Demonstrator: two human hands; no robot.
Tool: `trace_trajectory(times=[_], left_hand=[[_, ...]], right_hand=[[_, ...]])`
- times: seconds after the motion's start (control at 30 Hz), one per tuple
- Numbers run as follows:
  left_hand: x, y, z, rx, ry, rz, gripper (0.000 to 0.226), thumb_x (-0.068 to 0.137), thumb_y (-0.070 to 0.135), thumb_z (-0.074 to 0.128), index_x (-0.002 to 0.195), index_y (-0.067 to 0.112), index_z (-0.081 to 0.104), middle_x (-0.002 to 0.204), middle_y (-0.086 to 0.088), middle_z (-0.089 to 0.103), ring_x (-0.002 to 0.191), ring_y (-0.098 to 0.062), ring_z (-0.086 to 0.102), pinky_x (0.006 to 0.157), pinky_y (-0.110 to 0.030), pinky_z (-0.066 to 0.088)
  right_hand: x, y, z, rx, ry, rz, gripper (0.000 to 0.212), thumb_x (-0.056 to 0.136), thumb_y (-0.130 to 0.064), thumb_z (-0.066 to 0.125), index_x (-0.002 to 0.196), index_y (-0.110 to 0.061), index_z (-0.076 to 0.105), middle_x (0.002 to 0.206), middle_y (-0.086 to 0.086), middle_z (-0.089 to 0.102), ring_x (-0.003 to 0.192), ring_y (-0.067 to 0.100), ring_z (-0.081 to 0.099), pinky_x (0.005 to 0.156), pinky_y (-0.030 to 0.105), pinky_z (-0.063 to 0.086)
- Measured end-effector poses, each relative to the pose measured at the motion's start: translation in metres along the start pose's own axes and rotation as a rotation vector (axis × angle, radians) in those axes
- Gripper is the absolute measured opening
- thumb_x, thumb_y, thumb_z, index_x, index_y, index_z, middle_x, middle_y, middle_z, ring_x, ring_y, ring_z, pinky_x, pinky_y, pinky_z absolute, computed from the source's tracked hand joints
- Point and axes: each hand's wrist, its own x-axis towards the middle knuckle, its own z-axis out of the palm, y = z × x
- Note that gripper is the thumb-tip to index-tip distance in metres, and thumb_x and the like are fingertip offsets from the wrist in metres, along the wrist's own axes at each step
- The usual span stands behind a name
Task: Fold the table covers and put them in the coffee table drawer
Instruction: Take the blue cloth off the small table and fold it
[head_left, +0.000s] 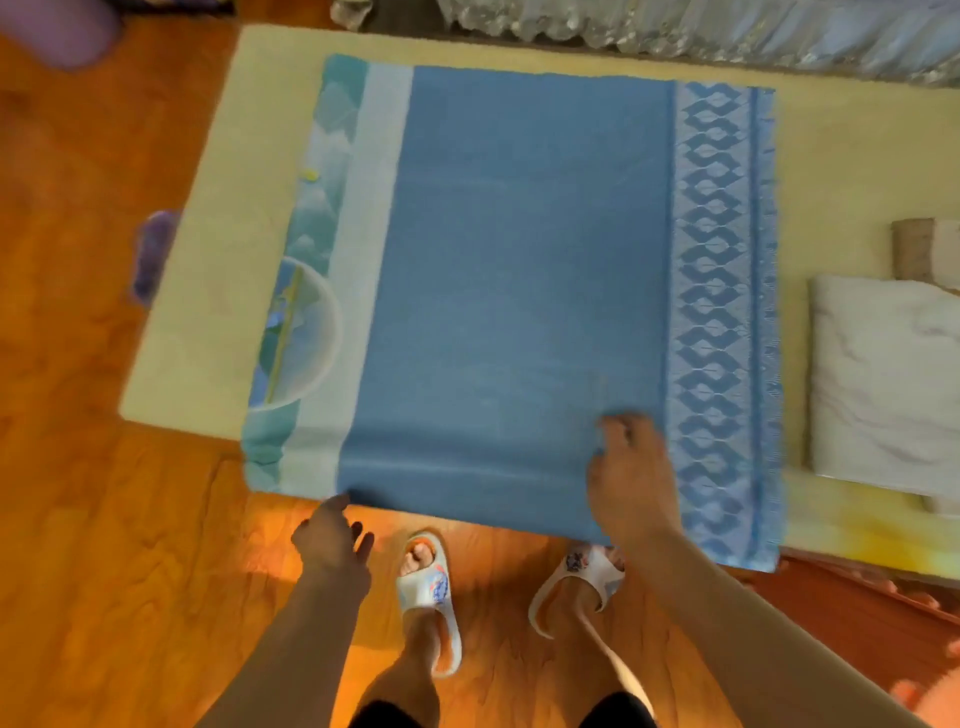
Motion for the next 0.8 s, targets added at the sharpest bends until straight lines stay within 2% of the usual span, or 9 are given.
trace_trajectory(times=[0.1,0.17,0.23,0.33,0.4,0.5,0.57,0.67,0.8], left_hand=[[0.043,0.026,-0.036,0.116,0.035,0.144,0.059,0.095,0.004,0.053,0.15,0.016,0.037,0.113,-0.002,0.055,0.096,-0.013,0.056,0.077,-0.029,0.051],[0.067,0.045,-0.061,0.236,0.0,0.259,0.068,0.094,-0.007,0.048,0.155,0.016,0.031,0.129,0.002,0.052,0.092,-0.012,0.057,0.065,-0.027,0.046],[0.09,0.067,-0.08,0.337,-0.078,0.336,0.073,0.093,-0.012,0.046,0.156,0.022,0.031,0.142,0.003,0.045,0.106,-0.019,0.054,0.068,-0.03,0.044],[0.125,0.088,-0.097,0.507,-0.334,0.392,0.077,0.089,-0.021,0.046,0.152,0.022,0.039,0.142,0.009,0.047,0.123,-0.014,0.05,0.082,-0.028,0.047],[0.145,0.092,-0.103,0.57,-0.485,0.434,0.073,0.087,-0.023,0.05,0.141,0.025,0.043,0.132,0.009,0.053,0.117,-0.012,0.054,0.079,-0.023,0.052],[0.162,0.09,-0.107,0.661,-0.531,0.579,0.068,0.084,-0.018,0.063,0.128,0.033,0.048,0.118,0.007,0.062,0.108,-0.013,0.061,0.093,-0.038,0.056],[0.165,0.089,-0.104,0.733,-0.481,0.678,0.05,0.087,-0.01,0.065,0.12,0.028,0.058,0.106,0.008,0.068,0.096,-0.013,0.064,0.091,-0.041,0.056],[0.171,0.088,-0.105,0.844,-0.351,0.85,0.03,0.093,0.004,0.059,0.117,0.02,0.067,0.1,-0.003,0.074,0.09,-0.024,0.067,0.08,-0.04,0.056],[0.167,0.078,-0.12,0.999,-0.317,0.943,0.023,0.097,0.023,0.046,0.101,0.016,0.068,0.089,-0.008,0.074,0.084,-0.031,0.068,0.07,-0.04,0.053]], right_hand=[[-0.018,-0.076,0.047,-0.004,-0.186,-0.254,0.046,0.079,-0.012,0.07,0.125,-0.013,0.062,0.132,0.012,0.052,0.117,0.035,0.051,0.1,0.043,0.048],[-0.027,-0.109,0.065,-0.039,-0.23,-0.218,0.046,0.078,-0.019,0.07,0.123,-0.017,0.062,0.135,0.01,0.049,0.12,0.037,0.046,0.1,0.046,0.048],[-0.029,-0.127,0.076,-0.078,-0.169,-0.109,0.043,0.076,-0.019,0.07,0.119,-0.016,0.063,0.134,0.012,0.047,0.116,0.038,0.042,0.094,0.049,0.051],[-0.032,-0.142,0.086,-0.15,-0.098,-0.02,0.042,0.076,-0.015,0.069,0.118,-0.011,0.062,0.132,0.016,0.047,0.114,0.042,0.041,0.096,0.052,0.047],[-0.032,-0.157,0.086,-0.176,-0.115,0.07,0.044,0.077,-0.014,0.068,0.12,-0.009,0.061,0.133,0.019,0.047,0.116,0.044,0.042,0.1,0.054,0.043],[-0.023,-0.193,0.084,-0.193,-0.177,0.179,0.046,0.083,-0.02,0.062,0.126,-0.005,0.059,0.131,0.024,0.05,0.119,0.047,0.046,0.105,0.052,0.037],[-0.017,-0.226,0.086,-0.152,-0.181,0.016,0.049,0.083,-0.016,0.056,0.13,-0.002,0.057,0.131,0.026,0.053,0.117,0.048,0.049,0.104,0.05,0.039],[-0.01,-0.281,0.098,-0.026,-0.262,-0.316,0.054,0.082,-0.002,0.054,0.136,-0.004,0.058,0.14,0.02,0.052,0.122,0.044,0.05,0.105,0.046,0.042],[0.028,-0.337,0.118,-0.161,-0.421,-0.578,0.07,0.085,0.002,0.051,0.152,-0.012,0.039,0.161,0.016,0.028,0.143,0.041,0.03,0.115,0.051,0.036]])
